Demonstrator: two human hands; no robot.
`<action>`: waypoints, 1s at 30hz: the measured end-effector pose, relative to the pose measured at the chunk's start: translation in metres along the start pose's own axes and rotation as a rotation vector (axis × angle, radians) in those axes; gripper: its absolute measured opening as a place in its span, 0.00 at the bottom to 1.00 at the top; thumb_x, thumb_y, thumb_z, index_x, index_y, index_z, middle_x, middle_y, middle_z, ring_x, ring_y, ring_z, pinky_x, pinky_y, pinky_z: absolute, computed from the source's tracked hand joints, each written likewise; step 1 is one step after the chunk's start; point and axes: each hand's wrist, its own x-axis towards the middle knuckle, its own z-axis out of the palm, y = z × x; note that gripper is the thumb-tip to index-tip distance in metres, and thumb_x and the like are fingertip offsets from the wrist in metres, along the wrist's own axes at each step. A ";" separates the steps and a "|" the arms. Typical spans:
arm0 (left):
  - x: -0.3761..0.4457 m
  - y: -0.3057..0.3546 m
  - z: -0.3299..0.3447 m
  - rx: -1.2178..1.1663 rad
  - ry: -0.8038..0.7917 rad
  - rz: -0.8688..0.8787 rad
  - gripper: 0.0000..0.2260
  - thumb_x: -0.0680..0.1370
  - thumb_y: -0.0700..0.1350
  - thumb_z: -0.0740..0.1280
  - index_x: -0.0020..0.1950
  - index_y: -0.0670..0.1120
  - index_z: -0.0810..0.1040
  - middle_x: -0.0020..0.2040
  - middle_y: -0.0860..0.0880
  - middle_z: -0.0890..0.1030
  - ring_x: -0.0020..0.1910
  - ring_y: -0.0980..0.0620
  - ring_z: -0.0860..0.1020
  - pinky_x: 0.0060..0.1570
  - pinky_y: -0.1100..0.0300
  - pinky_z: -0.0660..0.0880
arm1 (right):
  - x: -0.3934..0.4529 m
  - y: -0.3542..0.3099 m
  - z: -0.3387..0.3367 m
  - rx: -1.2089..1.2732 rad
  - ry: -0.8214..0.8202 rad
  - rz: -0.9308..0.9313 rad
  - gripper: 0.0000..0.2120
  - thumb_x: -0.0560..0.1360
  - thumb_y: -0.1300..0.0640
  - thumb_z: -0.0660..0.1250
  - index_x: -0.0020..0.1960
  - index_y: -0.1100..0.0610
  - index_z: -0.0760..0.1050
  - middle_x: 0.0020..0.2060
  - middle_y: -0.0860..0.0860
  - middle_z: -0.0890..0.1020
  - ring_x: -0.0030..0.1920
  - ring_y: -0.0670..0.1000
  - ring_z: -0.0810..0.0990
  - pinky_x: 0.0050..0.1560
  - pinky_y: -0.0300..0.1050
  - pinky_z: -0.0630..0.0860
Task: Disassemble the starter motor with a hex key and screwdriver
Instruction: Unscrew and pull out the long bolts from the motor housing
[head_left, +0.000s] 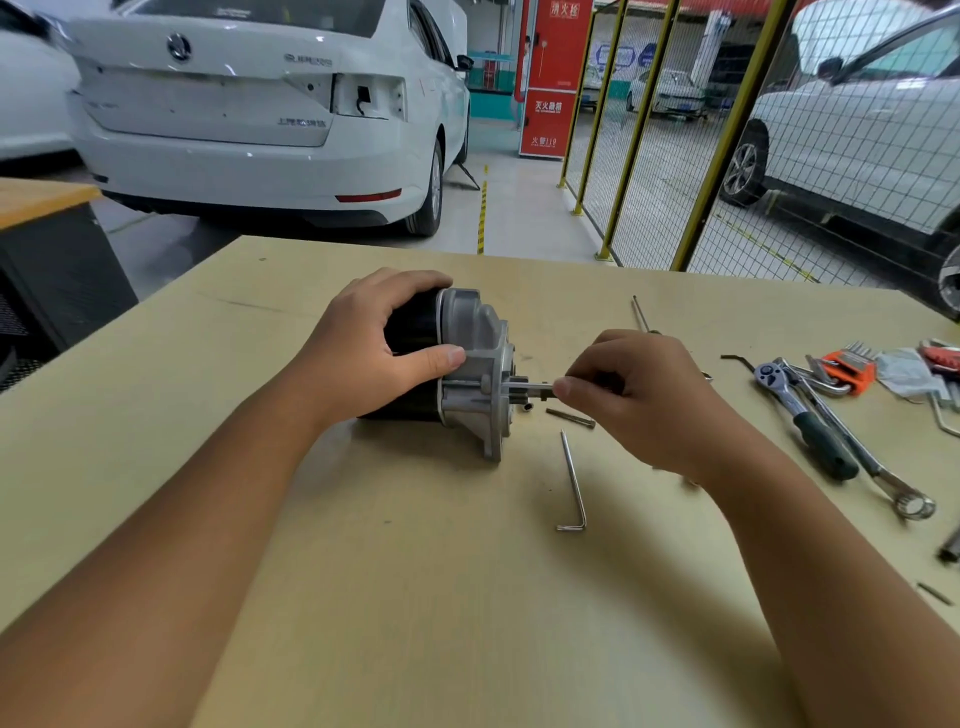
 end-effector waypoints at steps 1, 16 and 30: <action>0.000 0.000 0.000 -0.001 -0.001 -0.002 0.31 0.69 0.59 0.75 0.71 0.53 0.78 0.63 0.55 0.79 0.64 0.50 0.76 0.68 0.46 0.73 | 0.000 -0.001 0.000 -0.016 0.012 -0.009 0.07 0.76 0.53 0.73 0.42 0.55 0.85 0.36 0.47 0.79 0.38 0.44 0.76 0.37 0.40 0.70; -0.001 0.000 -0.001 -0.006 -0.001 -0.005 0.31 0.69 0.58 0.75 0.71 0.53 0.78 0.63 0.55 0.79 0.64 0.49 0.76 0.67 0.45 0.73 | -0.001 -0.001 0.006 0.025 0.065 -0.043 0.07 0.70 0.58 0.80 0.39 0.53 0.82 0.34 0.44 0.80 0.36 0.42 0.76 0.36 0.31 0.67; 0.000 0.002 -0.001 -0.001 -0.003 0.005 0.30 0.69 0.58 0.75 0.71 0.53 0.78 0.63 0.55 0.79 0.65 0.50 0.76 0.68 0.46 0.73 | -0.001 -0.003 0.004 -0.125 0.039 -0.100 0.05 0.70 0.54 0.80 0.40 0.51 0.84 0.36 0.43 0.80 0.39 0.43 0.77 0.40 0.38 0.70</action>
